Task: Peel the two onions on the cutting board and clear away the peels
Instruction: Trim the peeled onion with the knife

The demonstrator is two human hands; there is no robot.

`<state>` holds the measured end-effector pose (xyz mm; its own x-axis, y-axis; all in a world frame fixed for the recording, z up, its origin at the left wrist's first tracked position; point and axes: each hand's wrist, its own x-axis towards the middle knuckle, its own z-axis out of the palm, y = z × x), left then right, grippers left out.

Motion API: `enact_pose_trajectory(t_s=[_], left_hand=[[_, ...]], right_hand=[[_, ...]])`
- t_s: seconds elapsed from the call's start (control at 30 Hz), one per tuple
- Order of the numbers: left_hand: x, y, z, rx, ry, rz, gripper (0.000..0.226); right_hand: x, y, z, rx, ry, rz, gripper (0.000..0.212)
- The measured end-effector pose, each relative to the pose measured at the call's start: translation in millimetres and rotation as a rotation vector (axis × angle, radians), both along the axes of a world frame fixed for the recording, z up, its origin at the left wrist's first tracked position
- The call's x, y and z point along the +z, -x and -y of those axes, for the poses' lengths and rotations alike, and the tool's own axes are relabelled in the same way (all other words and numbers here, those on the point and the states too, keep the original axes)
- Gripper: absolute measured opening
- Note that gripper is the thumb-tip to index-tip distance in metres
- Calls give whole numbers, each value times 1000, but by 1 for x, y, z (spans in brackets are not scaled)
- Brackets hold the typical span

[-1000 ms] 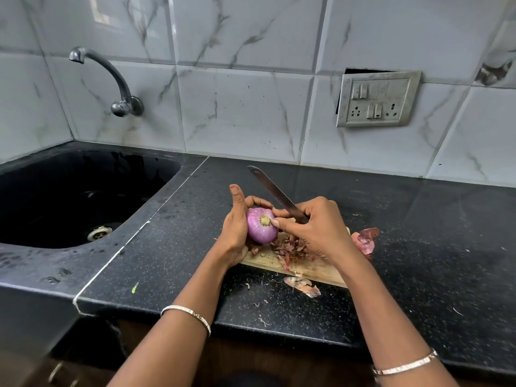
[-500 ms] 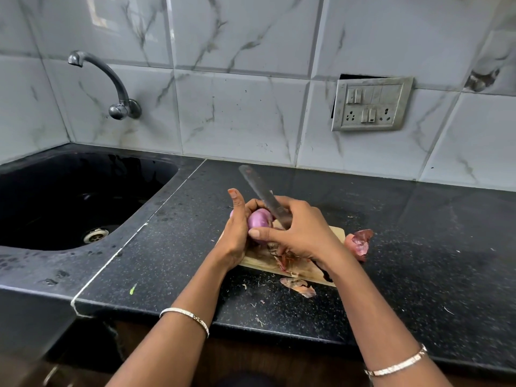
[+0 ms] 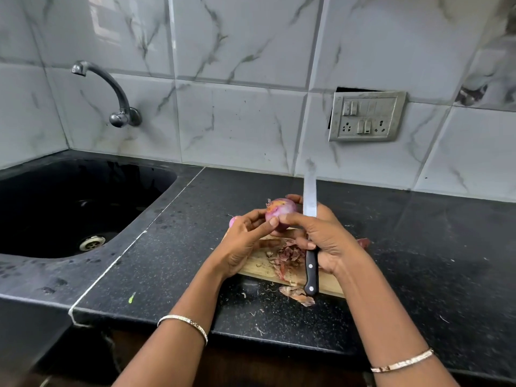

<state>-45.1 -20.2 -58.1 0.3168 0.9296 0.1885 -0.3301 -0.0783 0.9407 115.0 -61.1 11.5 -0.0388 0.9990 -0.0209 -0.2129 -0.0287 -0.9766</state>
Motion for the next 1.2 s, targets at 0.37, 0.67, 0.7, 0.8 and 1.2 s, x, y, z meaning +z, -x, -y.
enact_pose_trajectory(t_s=[0.37,0.67,0.7,0.8,1.2], left_hand=[[1,1,6,228,-115,-4,60],[-7,5,11,715,-462,-576,71],[-7,7,12,722,-469,-636,75],[-10,10,13,701,-458,-759,79],[-14,14,10,472,-545,-768,72]], right_hand=[[-5,1,4,11,172,114,34],[-18,-14,18,-82,112,498,23],[-20,-14,22,-108,75,527,23],[-27,-9,35,-180,-4,620,24],[-32,12,58,-105,-138,1091,44]])
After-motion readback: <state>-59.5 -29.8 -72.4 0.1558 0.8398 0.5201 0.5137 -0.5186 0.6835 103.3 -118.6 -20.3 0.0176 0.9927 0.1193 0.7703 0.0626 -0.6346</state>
